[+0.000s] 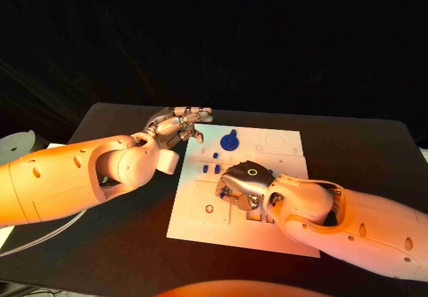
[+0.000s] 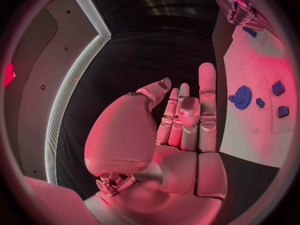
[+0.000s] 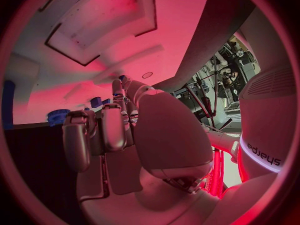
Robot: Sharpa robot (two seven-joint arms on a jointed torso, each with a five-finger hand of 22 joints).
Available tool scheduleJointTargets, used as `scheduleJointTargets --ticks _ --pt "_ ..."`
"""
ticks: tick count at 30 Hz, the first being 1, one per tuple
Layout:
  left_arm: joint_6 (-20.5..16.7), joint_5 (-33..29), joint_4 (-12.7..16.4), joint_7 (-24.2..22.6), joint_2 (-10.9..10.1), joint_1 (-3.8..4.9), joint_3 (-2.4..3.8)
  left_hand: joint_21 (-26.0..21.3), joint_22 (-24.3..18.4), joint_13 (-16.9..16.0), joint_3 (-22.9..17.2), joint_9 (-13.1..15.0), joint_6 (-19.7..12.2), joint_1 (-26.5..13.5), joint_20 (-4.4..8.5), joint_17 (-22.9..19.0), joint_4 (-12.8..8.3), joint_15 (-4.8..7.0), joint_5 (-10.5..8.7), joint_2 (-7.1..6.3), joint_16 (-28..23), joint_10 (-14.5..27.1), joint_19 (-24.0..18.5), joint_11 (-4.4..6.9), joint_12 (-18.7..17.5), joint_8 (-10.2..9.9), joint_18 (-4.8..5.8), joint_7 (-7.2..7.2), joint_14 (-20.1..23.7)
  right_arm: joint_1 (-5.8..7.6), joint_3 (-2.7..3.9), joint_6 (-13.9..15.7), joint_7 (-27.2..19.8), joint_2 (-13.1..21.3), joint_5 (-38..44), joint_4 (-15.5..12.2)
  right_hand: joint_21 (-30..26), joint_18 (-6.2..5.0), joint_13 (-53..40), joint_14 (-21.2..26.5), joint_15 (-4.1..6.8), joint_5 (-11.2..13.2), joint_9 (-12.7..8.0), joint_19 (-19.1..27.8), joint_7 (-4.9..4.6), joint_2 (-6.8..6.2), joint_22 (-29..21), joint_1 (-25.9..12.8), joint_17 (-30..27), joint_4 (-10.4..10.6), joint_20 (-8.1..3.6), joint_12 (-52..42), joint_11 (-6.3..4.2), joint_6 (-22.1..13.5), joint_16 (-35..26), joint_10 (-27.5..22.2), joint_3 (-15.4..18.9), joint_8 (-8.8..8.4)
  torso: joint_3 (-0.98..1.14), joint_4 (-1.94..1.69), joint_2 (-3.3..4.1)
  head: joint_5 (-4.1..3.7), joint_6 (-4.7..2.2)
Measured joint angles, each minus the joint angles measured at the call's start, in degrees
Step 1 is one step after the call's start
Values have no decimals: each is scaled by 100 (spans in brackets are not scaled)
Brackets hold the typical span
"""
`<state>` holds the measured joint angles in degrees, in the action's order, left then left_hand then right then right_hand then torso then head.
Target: Assemble the parts on the task board
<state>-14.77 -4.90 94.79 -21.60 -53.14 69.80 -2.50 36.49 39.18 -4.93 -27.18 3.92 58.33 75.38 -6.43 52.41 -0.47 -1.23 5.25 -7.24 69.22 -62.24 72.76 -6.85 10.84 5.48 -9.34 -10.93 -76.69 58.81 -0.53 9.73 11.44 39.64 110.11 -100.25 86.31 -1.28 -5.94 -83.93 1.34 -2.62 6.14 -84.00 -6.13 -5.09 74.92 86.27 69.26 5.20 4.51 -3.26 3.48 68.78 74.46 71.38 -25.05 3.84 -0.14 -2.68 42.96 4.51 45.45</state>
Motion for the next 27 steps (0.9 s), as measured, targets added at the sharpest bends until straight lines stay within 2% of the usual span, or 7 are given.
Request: scheduleJointTargets --ticks 6,7,10,14,19,24,27 --pt "9 0 6 15 -5 0 0 0 -7 0 16 0 -22 0 0 -10 -16 -20 0 0 0 21 0 21 0 0 0 -22 20 5 -4 -38 35 -9 52 -5 -128 0 66 -18 -23 -5 -3 1 -70 -104 0 -242 -95 10 5 -26 37 -207 -70 -238 10 -17 -2 0 -2 4 1" --pt "11 0 8 18 -7 0 0 0 -7 0 16 0 -22 0 0 -10 -16 -20 0 0 0 21 0 21 0 0 0 -21 20 5 -8 -42 42 -9 55 -5 -243 0 132 -11 -73 -5 -30 1 -55 -134 0 -353 -179 46 46 -36 84 -317 -142 -447 46 -21 -4 0 -3 5 -2" --pt "15 0 10 26 -10 0 0 0 -7 0 16 0 -22 0 0 -21 -16 -20 0 0 0 21 0 21 22 0 0 -21 20 -3 -30 -50 64 -7 58 6 -680 -174 250 -9 -201 -5 -162 56 74 -342 -1 -543 -502 101 161 -34 235 -749 -402 -1261 230 -10 -5 3 -5 5 -10" --pt "19 0 11 36 -12 0 -1 0 -6 0 16 0 -21 0 0 -21 -16 -20 0 0 0 21 0 21 27 0 0 -21 20 -6 -32 -12 97 15 67 10 -823 -178 228 -10 -217 -5 -194 113 114 -404 -60 -507 -629 128 218 -69 326 -850 -479 -1602 395 -10 -3 3 -5 -8 -27" --pt "23 0 9 49 -14 0 -1 0 -6 -4 16 0 -21 0 0 -21 -16 -20 0 0 0 21 0 21 27 0 0 -21 20 -5 -32 133 113 71 82 -29 -823 -178 190 -10 -217 -5 -194 92 114 -403 -23 -506 -625 128 239 -270 287 -850 -452 -1510 442 -10 2 3 -4 -21 -44" --pt "28 -1 -6 61 -17 0 -2 0 -6 -4 16 0 -41 0 0 -29 -16 -20 0 0 0 42 0 -1 27 0 0 -2 20 -5 -31 384 108 212 82 -174 -755 -178 185 -10 -216 -5 -181 29 30 -328 3 -431 -569 127 216 -468 234 -767 -377 -1299 440 -11 8 2 -2 -39 -51" --pt "33 -1 -14 69 -19 0 -4 0 -6 -4 16 0 -41 0 0 -29 -16 -20 0 0 0 42 0 -1 27 0 0 -2 20 -5 8 545 95 364 65 -296 -736 -178 180 -10 -216 -5 -181 29 10 -328 3 -431 -559 114 216 -552 203 -746 -355 -1206 421 -11 9 2 -2 -61 -59"
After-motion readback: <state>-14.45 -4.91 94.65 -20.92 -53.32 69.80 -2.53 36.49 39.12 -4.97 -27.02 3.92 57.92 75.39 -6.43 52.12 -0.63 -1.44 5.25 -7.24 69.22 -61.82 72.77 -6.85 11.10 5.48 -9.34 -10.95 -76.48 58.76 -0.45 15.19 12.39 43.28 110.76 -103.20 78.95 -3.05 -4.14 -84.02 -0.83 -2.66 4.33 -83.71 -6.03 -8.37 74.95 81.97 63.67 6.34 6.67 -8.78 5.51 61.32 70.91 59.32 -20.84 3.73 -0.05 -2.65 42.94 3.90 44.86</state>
